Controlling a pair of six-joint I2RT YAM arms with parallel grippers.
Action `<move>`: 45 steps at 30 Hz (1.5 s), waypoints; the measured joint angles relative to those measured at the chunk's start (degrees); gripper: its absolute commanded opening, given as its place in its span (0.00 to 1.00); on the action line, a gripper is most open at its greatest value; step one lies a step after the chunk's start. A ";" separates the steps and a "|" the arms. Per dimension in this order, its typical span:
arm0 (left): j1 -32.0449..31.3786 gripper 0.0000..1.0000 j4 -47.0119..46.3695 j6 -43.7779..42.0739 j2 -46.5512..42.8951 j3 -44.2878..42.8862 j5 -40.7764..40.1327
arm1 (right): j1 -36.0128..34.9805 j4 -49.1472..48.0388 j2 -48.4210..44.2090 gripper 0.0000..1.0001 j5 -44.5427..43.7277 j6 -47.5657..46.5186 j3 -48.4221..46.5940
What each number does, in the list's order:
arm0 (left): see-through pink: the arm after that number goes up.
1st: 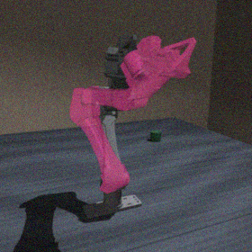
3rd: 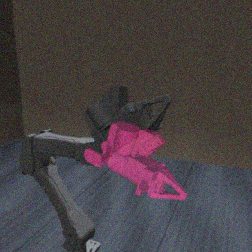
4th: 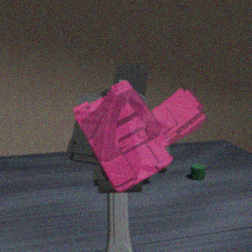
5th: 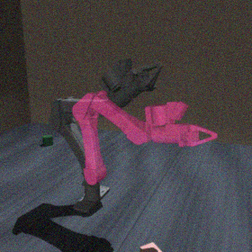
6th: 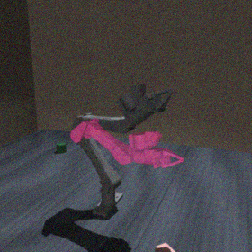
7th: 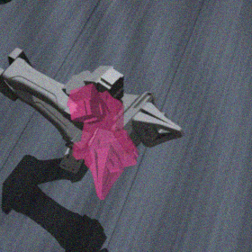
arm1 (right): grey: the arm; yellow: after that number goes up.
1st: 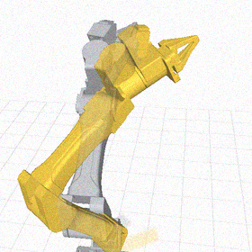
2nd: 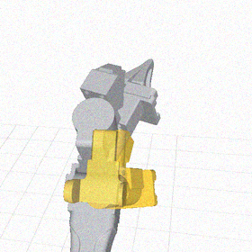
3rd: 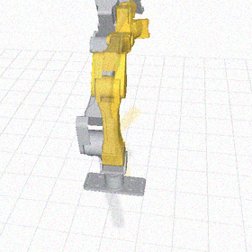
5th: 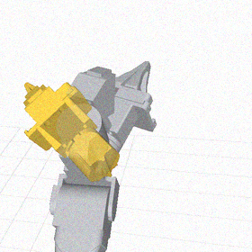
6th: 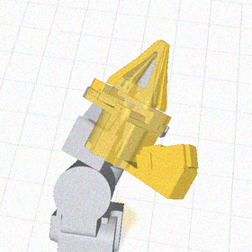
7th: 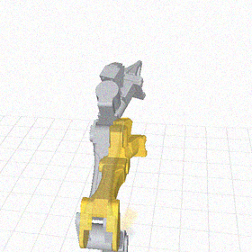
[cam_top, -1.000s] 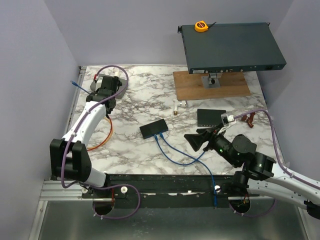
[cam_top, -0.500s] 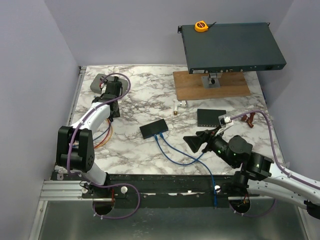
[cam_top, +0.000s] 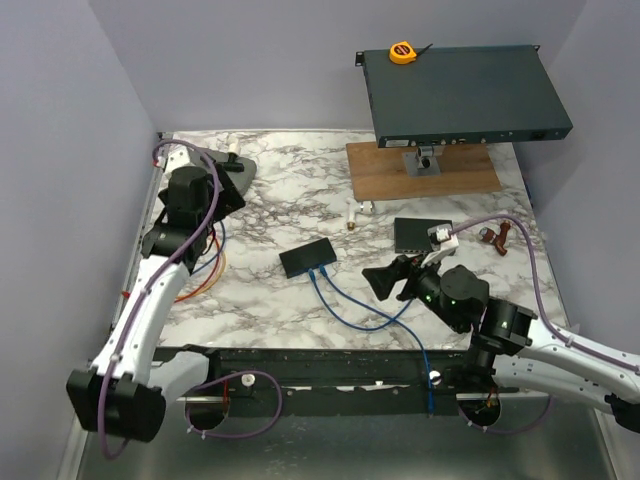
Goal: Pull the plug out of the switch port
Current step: Place the connector at the center of the board, then pull the connector from the switch port.
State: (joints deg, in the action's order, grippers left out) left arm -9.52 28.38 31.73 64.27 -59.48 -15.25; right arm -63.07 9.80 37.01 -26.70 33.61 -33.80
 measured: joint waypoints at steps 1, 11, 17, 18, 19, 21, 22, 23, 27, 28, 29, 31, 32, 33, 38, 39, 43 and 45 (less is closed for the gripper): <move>-0.55 0.99 -0.66 0.98 -2.21 0.00 0.96 | 0.00 -0.26 0.52 0.88 -0.33 0.00 -0.02; -23.98 0.98 -11.02 5.88 -12.50 9.11 3.89 | 0.00 -1.81 13.38 0.86 -2.19 0.92 -1.38; -26.99 0.98 -20.17 10.93 -14.05 23.43 5.66 | 0.00 -3.82 21.86 0.84 0.13 2.54 -2.10; -26.99 0.98 -22.25 11.80 -14.25 25.40 6.19 | 0.00 -4.66 22.80 0.83 0.83 2.78 -2.10; -26.99 0.98 -23.89 12.57 -14.43 26.80 6.64 | 0.02 -5.66 23.63 0.82 1.49 2.99 -2.03; -26.97 0.98 -28.09 14.10 -14.62 29.88 7.80 | 0.63 -8.13 25.16 0.78 3.41 3.63 -1.90; -26.99 0.98 -30.29 14.93 -14.62 31.34 8.41 | 1.09 -9.57 26.01 0.75 4.72 4.04 -1.75; -26.99 0.98 -32.61 15.96 -14.62 32.81 8.81 | 1.86 -10.97 26.91 0.72 6.14 4.39 -1.53; -26.88 0.98 -39.71 19.87 -14.53 37.07 8.81 | 9.77 -18.16 30.86 0.57 14.60 7.10 0.92; -26.75 0.98 -41.09 20.55 -14.49 37.92 8.74 | 12.37 -20.09 31.95 0.55 17.22 7.91 1.75; -26.49 0.98 -42.03 21.00 -14.45 38.45 8.70 | 14.56 -21.77 33.20 0.54 19.37 8.68 2.47; -26.18 0.94 -43.25 21.44 -14.27 38.99 8.68 | 17.86 -24.41 35.93 0.53 22.73 9.60 3.02; -26.10 0.92 -43.98 21.46 -14.03 39.04 8.68 | 18.49 -25.62 37.35 0.53 24.13 9.90 3.02; -26.05 0.90 -44.68 21.46 -13.75 39.01 8.70 | 18.73 -27.26 38.86 0.52 25.75 9.99 2.99; -25.53 0.77 -44.09 22.25 -9.70 37.46 8.72 | 19.63 -34.53 46.99 0.44 32.35 12.00 2.95; -25.35 0.77 -43.80 22.45 -8.92 37.31 8.74 | 20.06 -36.22 48.39 0.44 33.64 12.68 2.99; -22.82 0.75 -42.93 24.28 -6.51 37.94 10.27 | 22.88 -43.91 52.33 0.43 37.57 15.93 4.70; -21.42 0.74 -43.12 25.42 -6.08 39.01 11.28 | 23.82 -46.10 53.83 0.43 38.69 16.63 5.01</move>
State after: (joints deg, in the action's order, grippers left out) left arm -30.94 -14.74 57.14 58.19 -20.47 -3.97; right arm -39.24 -36.29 90.85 11.99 50.24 -28.80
